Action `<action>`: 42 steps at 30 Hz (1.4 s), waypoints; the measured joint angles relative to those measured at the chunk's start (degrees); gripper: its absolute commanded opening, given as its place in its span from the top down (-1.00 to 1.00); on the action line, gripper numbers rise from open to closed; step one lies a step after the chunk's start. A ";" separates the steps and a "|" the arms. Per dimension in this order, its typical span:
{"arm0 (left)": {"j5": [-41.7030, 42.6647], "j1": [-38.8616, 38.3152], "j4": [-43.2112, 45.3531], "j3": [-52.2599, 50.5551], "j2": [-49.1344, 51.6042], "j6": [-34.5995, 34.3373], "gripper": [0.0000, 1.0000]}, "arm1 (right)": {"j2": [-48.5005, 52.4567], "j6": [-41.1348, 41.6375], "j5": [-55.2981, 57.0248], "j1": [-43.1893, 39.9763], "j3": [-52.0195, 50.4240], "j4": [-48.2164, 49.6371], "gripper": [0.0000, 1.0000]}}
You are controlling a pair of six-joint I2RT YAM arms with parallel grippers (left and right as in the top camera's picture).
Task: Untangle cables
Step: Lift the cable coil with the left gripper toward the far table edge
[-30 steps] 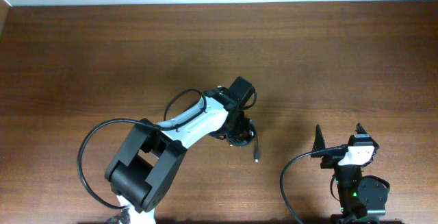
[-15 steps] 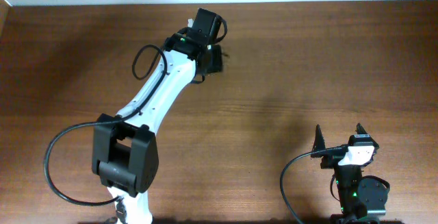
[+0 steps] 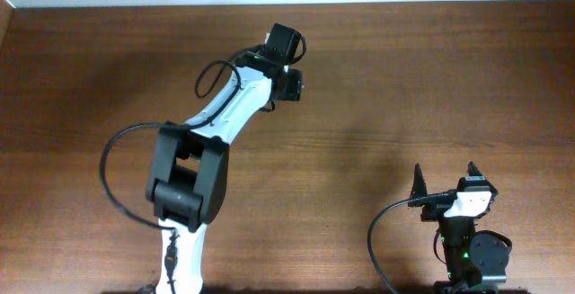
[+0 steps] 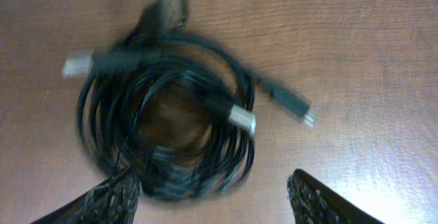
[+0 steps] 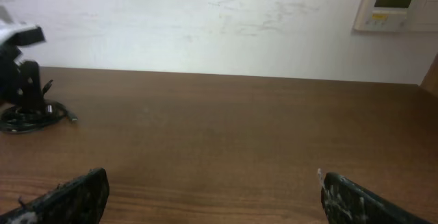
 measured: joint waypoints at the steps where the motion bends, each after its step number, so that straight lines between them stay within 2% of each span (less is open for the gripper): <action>1: 0.00 0.00 1.79 0.00 0.76 2.60 -0.35 | 0.00 0.00 0.00 0.00 0.00 0.00 -0.97; 3: 0.42 0.00 3.76 0.02 0.98 8.72 -0.25 | 0.00 -0.02 0.00 0.00 0.00 0.00 -0.97; 6: 2.45 0.00 3.52 0.02 1.01 16.33 -0.24 | 0.00 0.00 0.00 0.00 0.00 0.00 -0.97; 8: 3.37 0.00 3.30 -0.02 1.01 20.70 0.00 | 0.00 -0.02 0.00 0.00 0.00 0.00 -0.97; 9: 3.72 0.00 3.15 -0.09 1.01 21.77 0.01 | 0.00 0.00 0.00 0.00 0.00 0.00 -0.97; 11: 4.59 0.00 1.57 -0.55 1.01 22.77 -0.21 | 0.00 0.00 0.00 0.00 0.00 0.00 -0.97; 13: 5.92 0.00 0.26 -1.97 1.01 23.74 -0.18 | 0.00 0.00 0.00 0.00 0.00 0.00 -0.97; 17: 6.67 0.00 0.17 -3.48 1.01 24.06 0.37 | 0.00 -0.02 0.00 0.00 0.00 0.00 -0.97; 18: 6.78 0.00 0.20 -3.50 1.01 24.24 0.60 | 0.00 0.00 0.00 0.00 0.00 0.00 -0.97; 19: 6.86 0.00 0.20 -3.50 1.01 24.33 1.00 | 0.00 0.02 0.00 0.00 0.00 0.00 -0.97; 25: 6.99 0.00 -1.05 -2.97 1.01 23.98 1.00 | 0.00 0.00 0.00 0.00 0.00 0.00 -0.97; 29: 7.89 0.00 -2.86 1.29 0.44 20.33 1.00 | 0.00 0.02 0.00 0.00 0.00 0.00 -0.96; 33: 17.84 0.00 -2.69 3.78 -8.04 15.93 1.00 | 0.00 0.00 0.00 0.00 0.00 0.00 -0.97; 37: 21.99 0.00 -2.64 5.01 -15.39 11.63 1.00 | 0.00 0.00 0.00 0.00 0.00 0.00 -0.97; 38: 22.25 0.00 -2.60 5.29 -15.85 10.75 0.64 | 0.00 0.02 0.00 0.00 0.00 0.00 -0.97; 39: 21.64 0.00 -2.71 5.27 -15.85 10.38 0.10 | 0.00 0.00 0.00 0.00 0.00 0.00 -0.97; 41: 17.25 0.00 -2.89 5.27 -15.82 9.79 -0.24 | 0.00 0.00 0.00 0.00 0.00 0.00 -0.97; 42: 11.85 0.00 -3.13 5.27 -15.82 10.03 -0.42 | 0.00 0.00 0.00 0.00 0.00 0.00 -0.97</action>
